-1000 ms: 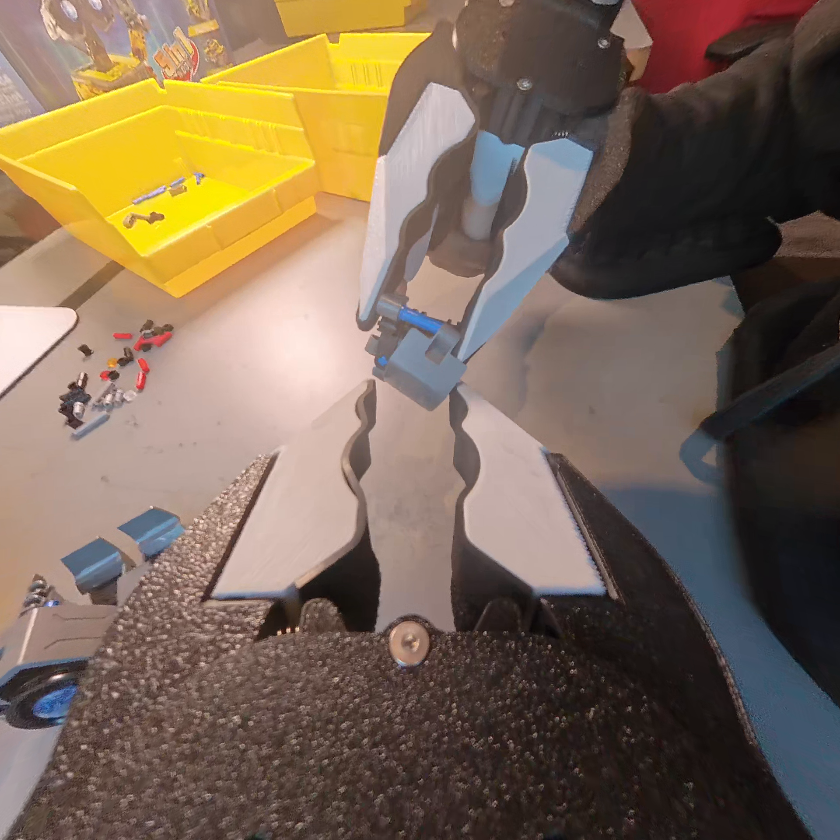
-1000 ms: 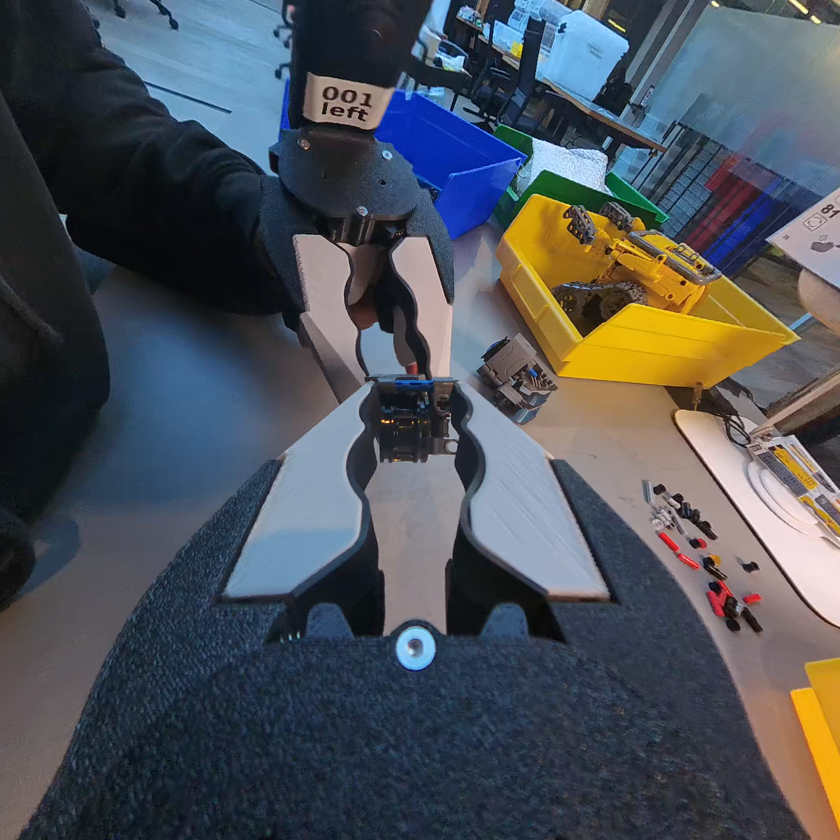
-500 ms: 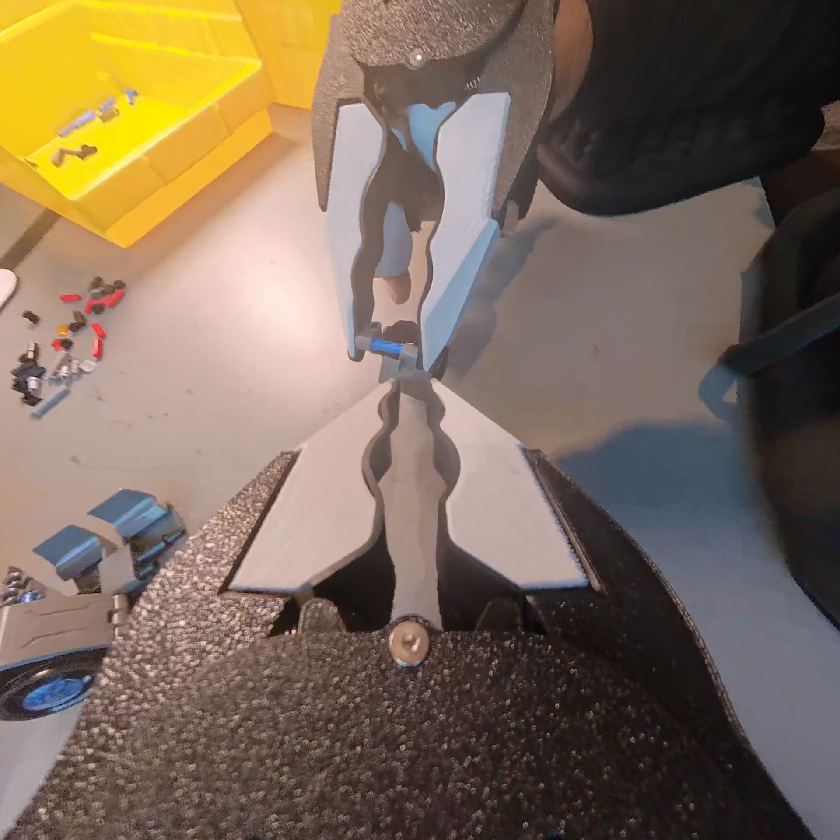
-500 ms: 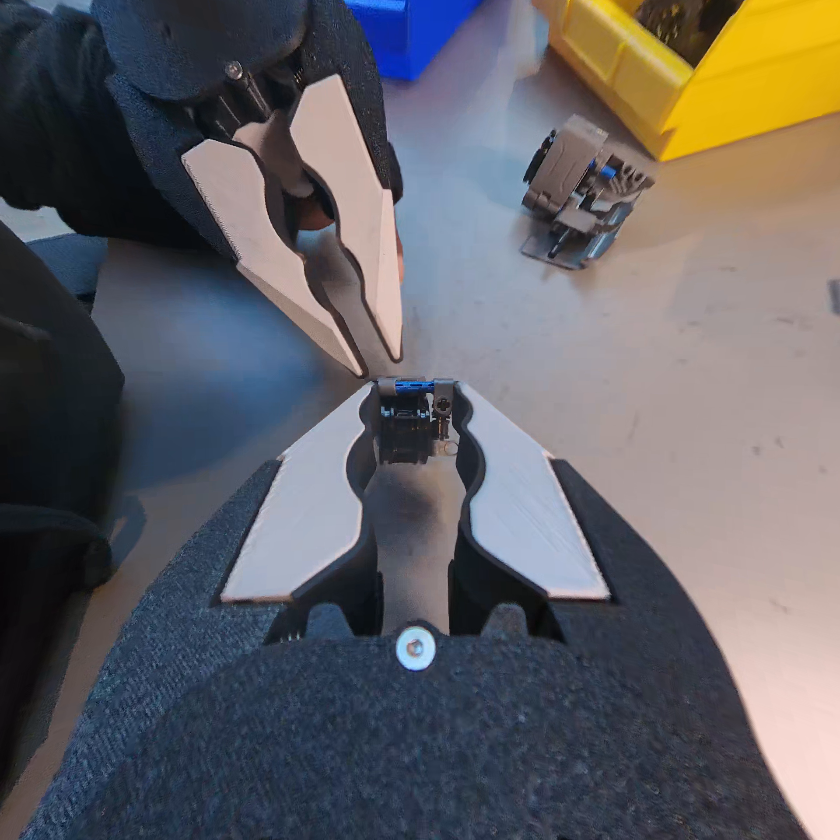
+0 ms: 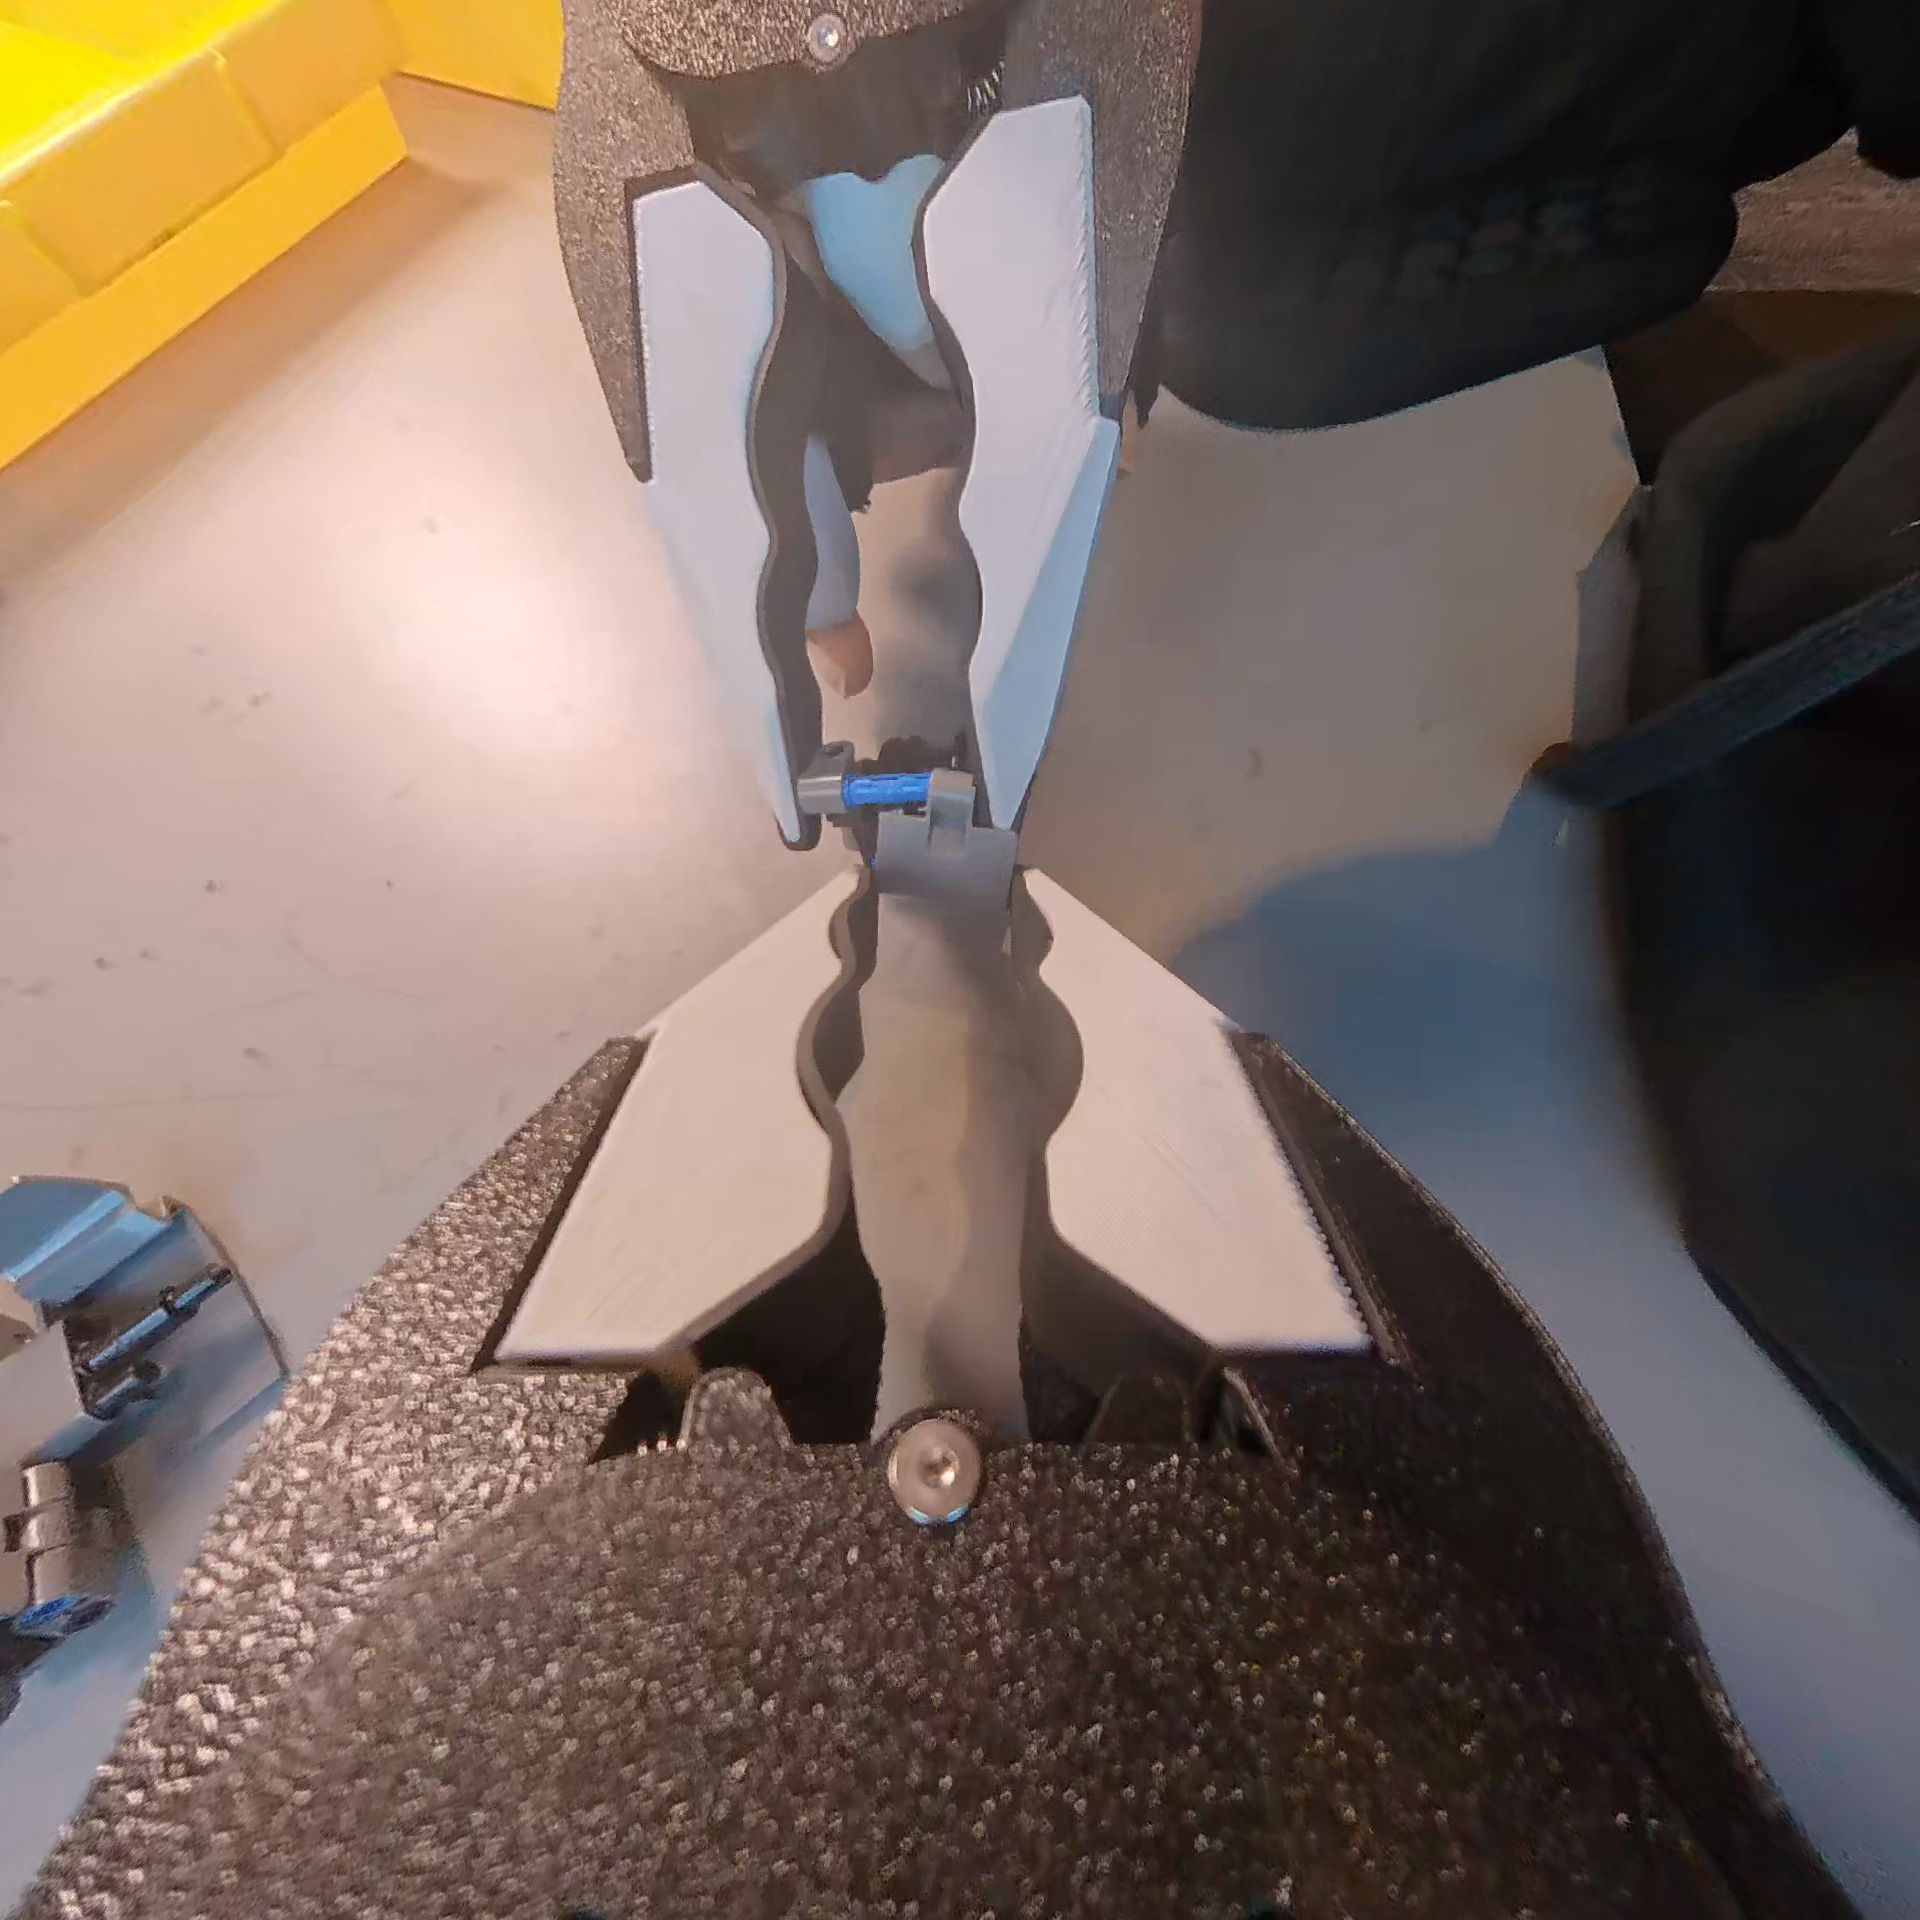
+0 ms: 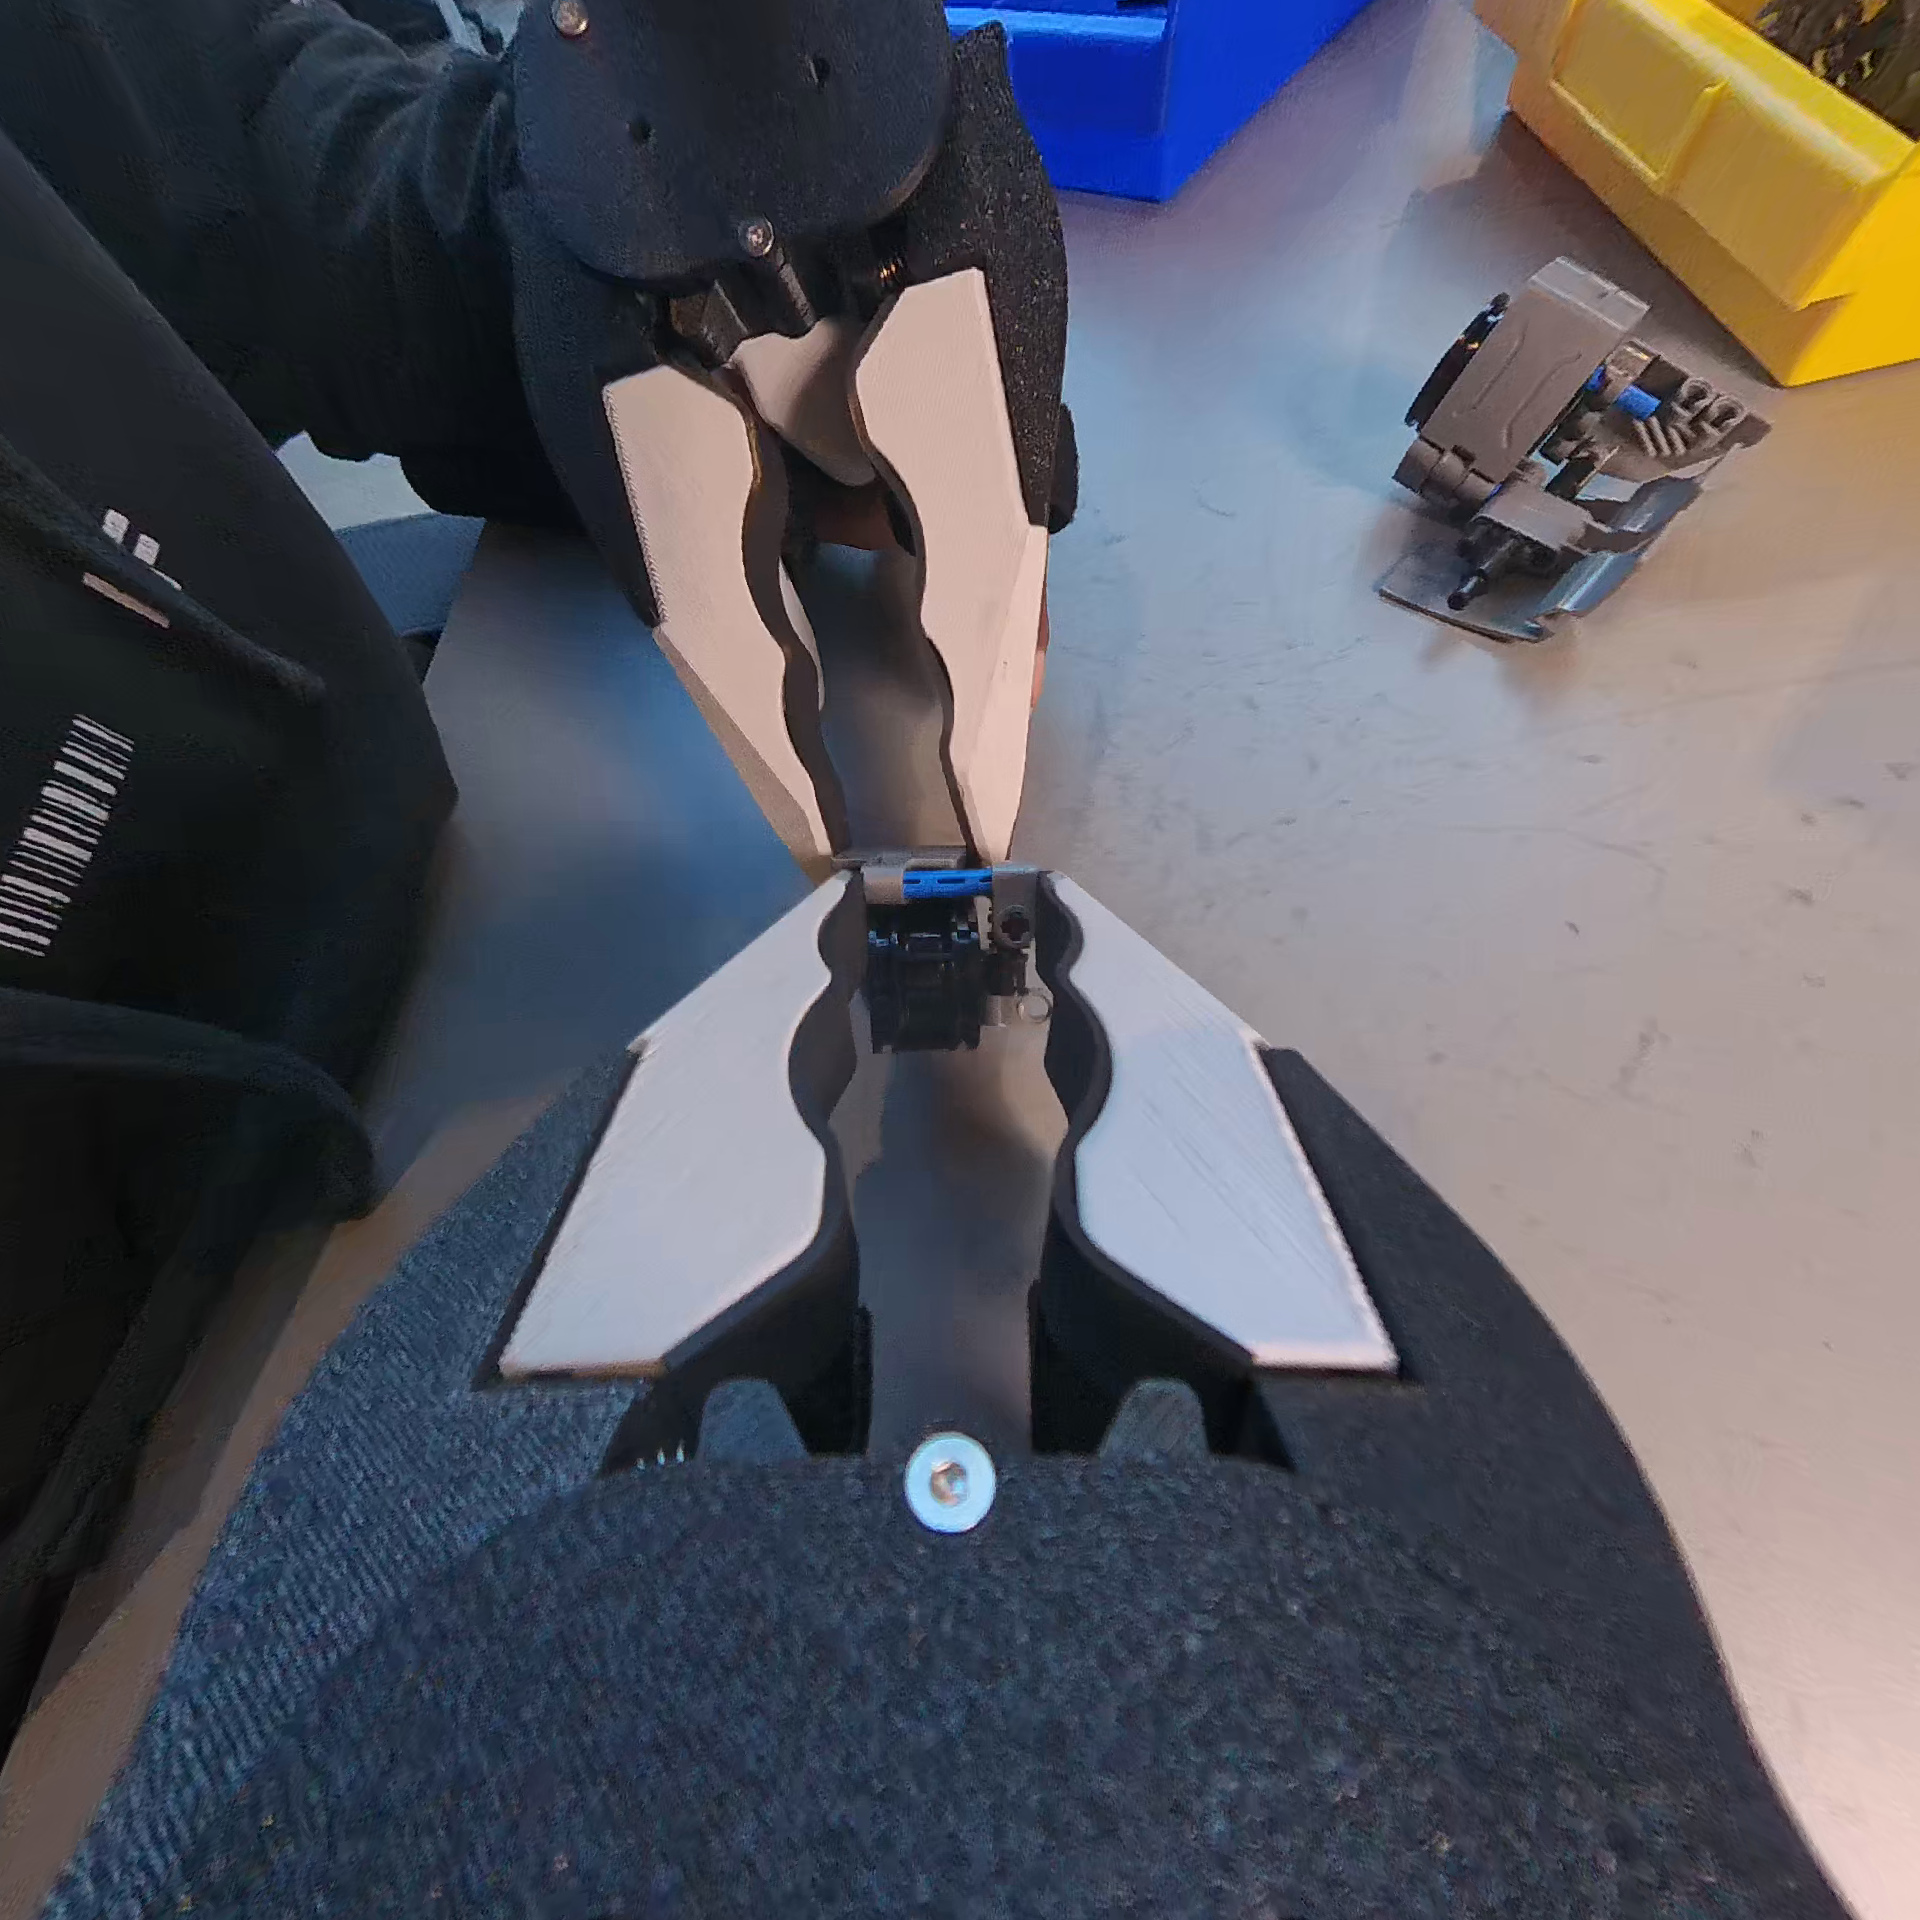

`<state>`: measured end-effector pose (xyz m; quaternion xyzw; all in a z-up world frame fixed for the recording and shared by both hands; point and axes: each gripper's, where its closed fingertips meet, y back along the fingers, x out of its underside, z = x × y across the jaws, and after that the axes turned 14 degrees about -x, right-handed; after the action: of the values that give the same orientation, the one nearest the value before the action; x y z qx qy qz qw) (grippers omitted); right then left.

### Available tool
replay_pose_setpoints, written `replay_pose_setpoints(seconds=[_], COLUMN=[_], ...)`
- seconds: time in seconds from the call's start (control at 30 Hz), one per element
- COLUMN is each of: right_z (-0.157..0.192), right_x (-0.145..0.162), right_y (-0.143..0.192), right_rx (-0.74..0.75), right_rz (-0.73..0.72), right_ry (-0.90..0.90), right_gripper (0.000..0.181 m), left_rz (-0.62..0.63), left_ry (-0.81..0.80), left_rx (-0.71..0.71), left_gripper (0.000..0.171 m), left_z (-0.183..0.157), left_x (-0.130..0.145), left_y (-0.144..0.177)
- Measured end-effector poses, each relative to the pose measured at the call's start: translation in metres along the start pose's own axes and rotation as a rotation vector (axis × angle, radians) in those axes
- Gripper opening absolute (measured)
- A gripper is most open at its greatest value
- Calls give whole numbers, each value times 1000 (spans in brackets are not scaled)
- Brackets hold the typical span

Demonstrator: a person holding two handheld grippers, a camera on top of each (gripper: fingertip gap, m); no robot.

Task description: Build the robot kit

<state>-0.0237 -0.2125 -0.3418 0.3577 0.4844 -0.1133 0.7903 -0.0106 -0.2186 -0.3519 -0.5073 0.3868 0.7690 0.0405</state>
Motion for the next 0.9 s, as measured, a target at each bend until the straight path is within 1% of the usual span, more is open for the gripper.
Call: replay_pose_setpoints(seconds=[0.1, 0.3, 0.63, 0.7, 0.9], right_z=[1, 0, 2, 2, 2], right_x=[1, -3, -3, -7, -5], right_y=[-2, -2, -1, 0, -1], right_rx=[18, 54, 11, 11, 39], right_rz=[30, 37, 3, -20, 22], right_ry=[45, 92, 69, 67, 110], right_gripper=[35, 37, 36, 36, 30], left_rz=[12, 12, 24, 26, 29], left_ry=[-14, -27, -52, -57, -58], left_rx=[-7, -21, -27, -28, -23], left_gripper=[24, 24, 24, 24, 23], left_z=[-1, 1, 1, 1, 0], left_x=[1, 1, 4, 4, 5], left_y=[0, 1, 2, 2, 2])
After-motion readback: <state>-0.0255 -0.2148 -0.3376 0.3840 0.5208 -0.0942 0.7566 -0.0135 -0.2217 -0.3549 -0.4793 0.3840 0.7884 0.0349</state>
